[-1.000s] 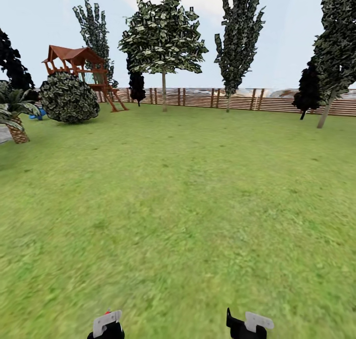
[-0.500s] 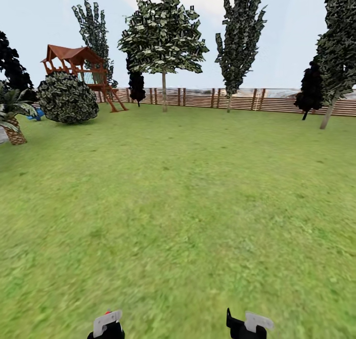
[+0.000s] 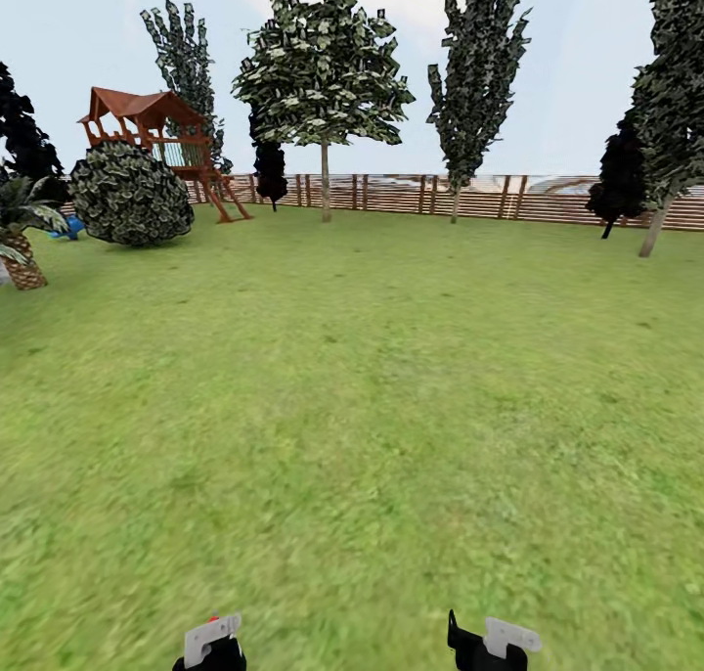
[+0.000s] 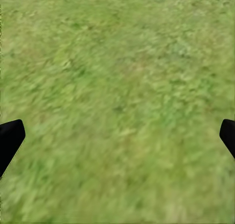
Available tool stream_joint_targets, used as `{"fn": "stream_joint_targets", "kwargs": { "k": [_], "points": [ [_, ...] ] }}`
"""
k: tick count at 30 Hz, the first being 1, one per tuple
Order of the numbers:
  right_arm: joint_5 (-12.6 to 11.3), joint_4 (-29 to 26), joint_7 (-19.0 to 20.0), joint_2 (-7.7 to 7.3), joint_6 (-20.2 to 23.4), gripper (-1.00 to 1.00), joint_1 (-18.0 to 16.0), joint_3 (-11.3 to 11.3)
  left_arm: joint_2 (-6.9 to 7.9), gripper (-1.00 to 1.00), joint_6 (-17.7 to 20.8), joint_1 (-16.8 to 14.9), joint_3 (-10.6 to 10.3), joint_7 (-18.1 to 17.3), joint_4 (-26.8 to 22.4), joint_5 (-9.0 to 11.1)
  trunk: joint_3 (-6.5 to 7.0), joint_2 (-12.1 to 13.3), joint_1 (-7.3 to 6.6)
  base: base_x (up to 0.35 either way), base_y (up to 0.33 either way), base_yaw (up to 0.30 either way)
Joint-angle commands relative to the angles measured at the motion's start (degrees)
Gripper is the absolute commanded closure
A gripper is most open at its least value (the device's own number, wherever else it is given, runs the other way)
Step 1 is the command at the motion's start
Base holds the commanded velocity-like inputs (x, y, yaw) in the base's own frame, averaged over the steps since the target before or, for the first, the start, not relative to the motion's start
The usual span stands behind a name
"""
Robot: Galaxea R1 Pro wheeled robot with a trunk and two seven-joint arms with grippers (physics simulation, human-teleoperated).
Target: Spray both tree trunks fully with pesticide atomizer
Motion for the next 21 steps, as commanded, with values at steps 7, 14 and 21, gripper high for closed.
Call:
{"fn": "stream_joint_targets", "kwargs": {
  "k": [7,14,21],
  "points": [
    [-0.6,0.0,-0.4,-0.05,-0.3,-1.0,-0.1,0.4,0.08,1.0,-0.3,-0.1,-0.5,0.6,-0.1,0.2,-0.13,-0.1,0.07,0.339,0.074,0.0],
    [-0.6,0.0,-0.4,-0.05,-0.3,-1.0,-0.1,0.4,0.08,1.0,-0.3,-0.1,-0.5,0.6,-0.1,0.2,-0.13,-0.1,0.07,0.339,0.079,0.0],
    [-0.6,0.0,-0.4,-0.05,-0.3,-1.0,-0.1,0.4,0.08,1.0,-0.3,-0.1,-0.4,0.6,-0.1,0.2,-0.13,-0.1,0.07,0.339,0.087,0.0]
  ]
}}
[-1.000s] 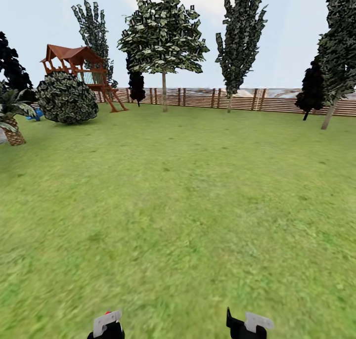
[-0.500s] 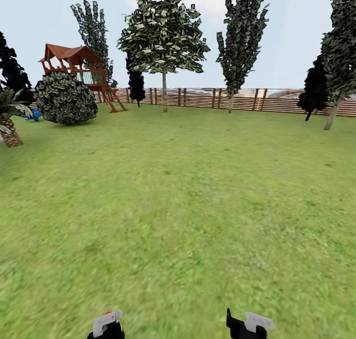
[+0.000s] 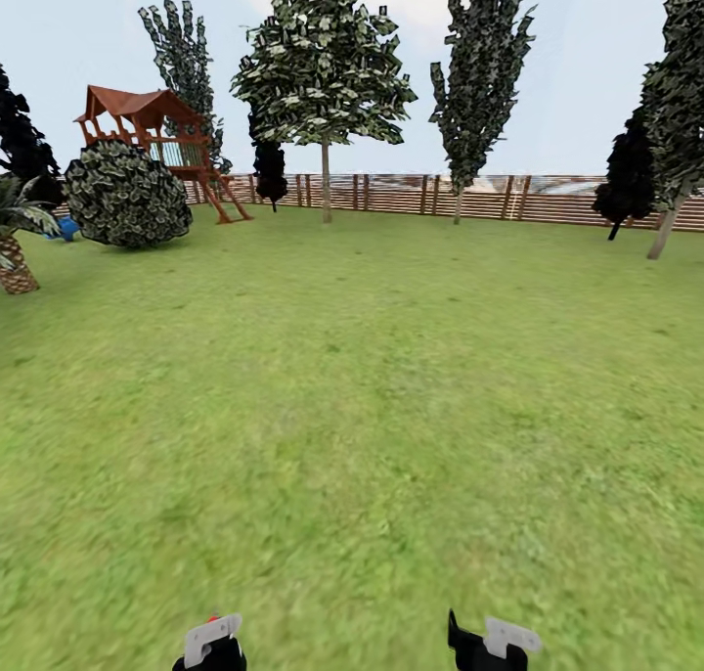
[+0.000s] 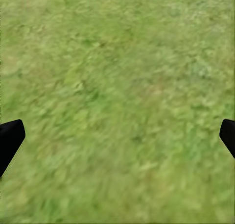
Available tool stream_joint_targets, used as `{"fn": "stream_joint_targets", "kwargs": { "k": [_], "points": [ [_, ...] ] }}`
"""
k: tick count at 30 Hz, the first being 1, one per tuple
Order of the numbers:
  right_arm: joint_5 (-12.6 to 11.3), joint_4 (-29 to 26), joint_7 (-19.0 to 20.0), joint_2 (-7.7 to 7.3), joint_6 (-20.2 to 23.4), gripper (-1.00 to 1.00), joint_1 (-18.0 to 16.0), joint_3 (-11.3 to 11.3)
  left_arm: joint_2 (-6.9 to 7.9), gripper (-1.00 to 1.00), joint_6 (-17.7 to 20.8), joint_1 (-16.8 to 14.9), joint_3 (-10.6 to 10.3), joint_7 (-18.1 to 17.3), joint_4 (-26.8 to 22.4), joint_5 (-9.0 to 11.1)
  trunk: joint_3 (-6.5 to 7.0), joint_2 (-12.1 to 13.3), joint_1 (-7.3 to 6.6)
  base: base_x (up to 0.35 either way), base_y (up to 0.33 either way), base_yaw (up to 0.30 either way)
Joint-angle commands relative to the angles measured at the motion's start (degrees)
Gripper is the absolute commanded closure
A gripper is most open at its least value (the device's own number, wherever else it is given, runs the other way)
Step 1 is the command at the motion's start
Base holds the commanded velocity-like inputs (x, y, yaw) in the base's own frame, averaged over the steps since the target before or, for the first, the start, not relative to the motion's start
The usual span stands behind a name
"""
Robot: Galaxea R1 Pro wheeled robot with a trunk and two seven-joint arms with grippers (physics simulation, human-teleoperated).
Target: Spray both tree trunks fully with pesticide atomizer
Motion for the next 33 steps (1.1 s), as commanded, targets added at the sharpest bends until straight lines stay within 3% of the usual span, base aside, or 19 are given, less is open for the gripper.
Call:
{"fn": "stream_joint_targets", "kwargs": {
  "k": [1,33],
  "points": [
    [-0.6,0.0,-0.4,-0.05,-0.3,-1.0,-0.1,0.4,0.08,1.0,-0.3,-0.1,-0.5,0.6,-0.1,0.2,-0.13,-0.1,0.07,0.339,0.092,0.0],
    [-0.6,0.0,-0.4,-0.05,-0.3,-1.0,-0.1,0.5,0.08,1.0,-0.3,-0.1,-0.4,0.5,-0.2,0.1,-0.13,-0.1,0.07,0.339,0.099,0.0]
  ]
}}
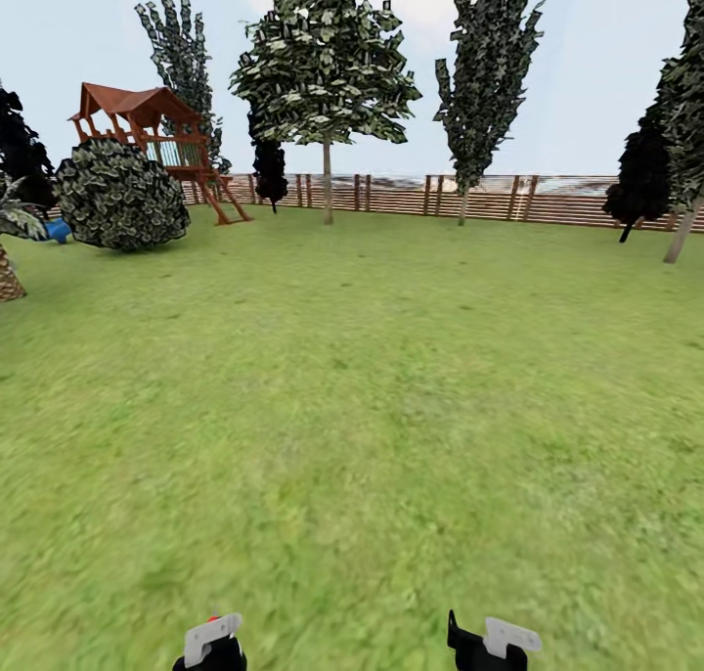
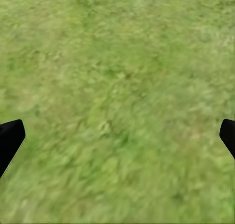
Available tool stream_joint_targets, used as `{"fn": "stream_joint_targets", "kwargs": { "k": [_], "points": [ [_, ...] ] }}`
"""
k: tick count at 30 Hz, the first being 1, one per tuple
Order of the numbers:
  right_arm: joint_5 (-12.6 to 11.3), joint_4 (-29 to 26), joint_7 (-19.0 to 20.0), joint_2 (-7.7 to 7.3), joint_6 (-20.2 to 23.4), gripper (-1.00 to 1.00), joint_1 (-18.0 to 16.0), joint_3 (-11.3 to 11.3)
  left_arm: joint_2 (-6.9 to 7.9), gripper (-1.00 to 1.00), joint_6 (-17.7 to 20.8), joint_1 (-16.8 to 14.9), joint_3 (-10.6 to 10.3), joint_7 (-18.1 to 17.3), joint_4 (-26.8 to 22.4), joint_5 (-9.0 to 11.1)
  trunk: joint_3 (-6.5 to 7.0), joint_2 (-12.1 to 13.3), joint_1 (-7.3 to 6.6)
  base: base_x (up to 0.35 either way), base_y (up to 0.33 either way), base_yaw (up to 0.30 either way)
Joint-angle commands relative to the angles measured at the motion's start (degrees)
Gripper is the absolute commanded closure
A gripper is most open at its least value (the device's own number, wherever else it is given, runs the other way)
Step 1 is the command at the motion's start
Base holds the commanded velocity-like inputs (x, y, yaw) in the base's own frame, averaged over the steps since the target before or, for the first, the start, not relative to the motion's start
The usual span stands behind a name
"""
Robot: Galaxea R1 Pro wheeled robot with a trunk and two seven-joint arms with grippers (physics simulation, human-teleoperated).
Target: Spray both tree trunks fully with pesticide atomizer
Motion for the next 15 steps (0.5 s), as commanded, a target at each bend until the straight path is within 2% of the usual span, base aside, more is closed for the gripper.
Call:
{"fn": "stream_joint_targets", "kwargs": {
  "k": [1,15],
  "points": [
    [-0.6,0.0,-0.4,-0.05,-0.3,-1.0,-0.1,0.4,0.08,1.0,-0.3,-0.1,-0.5,0.6,-0.1,0.2,-0.13,-0.1,0.07,0.339,0.101,0.0],
    [-0.6,0.0,-0.4,-0.05,-0.3,-1.0,-0.1,0.5,0.08,1.0,-0.3,-0.1,-0.5,0.6,-0.1,0.2,-0.13,-0.1,0.07,0.339,0.101,0.0]
  ]
}}
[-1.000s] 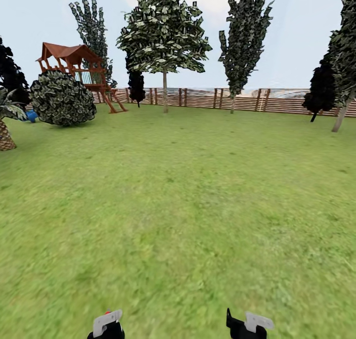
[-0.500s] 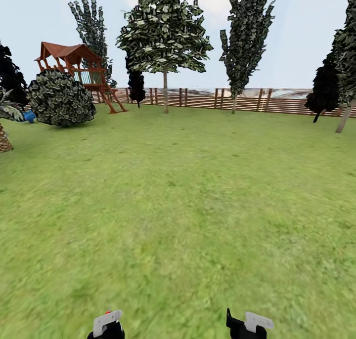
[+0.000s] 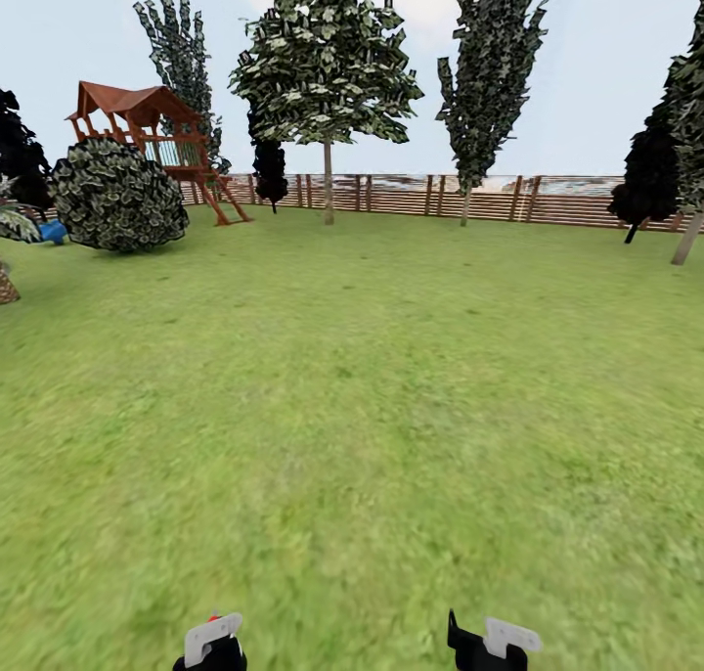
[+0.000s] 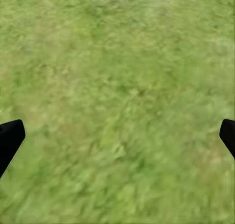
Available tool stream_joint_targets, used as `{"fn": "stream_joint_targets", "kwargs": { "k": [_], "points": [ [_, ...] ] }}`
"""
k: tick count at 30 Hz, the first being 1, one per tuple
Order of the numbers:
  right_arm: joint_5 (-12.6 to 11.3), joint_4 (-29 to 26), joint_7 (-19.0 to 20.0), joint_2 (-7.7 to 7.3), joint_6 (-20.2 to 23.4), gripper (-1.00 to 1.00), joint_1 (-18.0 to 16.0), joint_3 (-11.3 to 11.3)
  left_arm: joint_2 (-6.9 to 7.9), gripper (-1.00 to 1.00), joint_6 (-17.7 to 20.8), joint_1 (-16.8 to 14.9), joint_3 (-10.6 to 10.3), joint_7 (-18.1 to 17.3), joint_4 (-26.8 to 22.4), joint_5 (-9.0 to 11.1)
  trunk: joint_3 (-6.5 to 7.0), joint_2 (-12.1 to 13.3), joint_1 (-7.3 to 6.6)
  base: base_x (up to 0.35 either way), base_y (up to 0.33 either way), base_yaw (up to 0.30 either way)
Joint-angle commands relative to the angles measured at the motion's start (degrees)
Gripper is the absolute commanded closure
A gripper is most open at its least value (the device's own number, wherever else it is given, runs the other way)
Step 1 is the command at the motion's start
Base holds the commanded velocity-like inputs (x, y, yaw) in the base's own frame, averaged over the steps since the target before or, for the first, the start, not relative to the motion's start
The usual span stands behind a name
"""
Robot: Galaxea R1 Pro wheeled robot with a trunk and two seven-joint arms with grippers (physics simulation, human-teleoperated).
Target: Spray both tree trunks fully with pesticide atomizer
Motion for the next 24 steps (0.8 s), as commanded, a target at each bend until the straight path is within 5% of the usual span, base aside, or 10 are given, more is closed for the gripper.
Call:
{"fn": "stream_joint_targets", "kwargs": {
  "k": [1,24],
  "points": [
    [-0.6,0.0,-0.4,-0.05,-0.3,-1.0,-0.1,0.4,0.08,1.0,-0.3,-0.1,-0.5,0.6,-0.1,0.2,-0.13,-0.1,0.07,0.339,0.101,0.0],
    [-0.5,0.0,-0.4,-0.05,-0.3,-1.0,-0.1,0.4,0.08,1.0,-0.3,-0.1,-0.5,0.5,-0.1,0.2,-0.13,-0.1,0.07,0.339,0.101,0.0]
  ]
}}
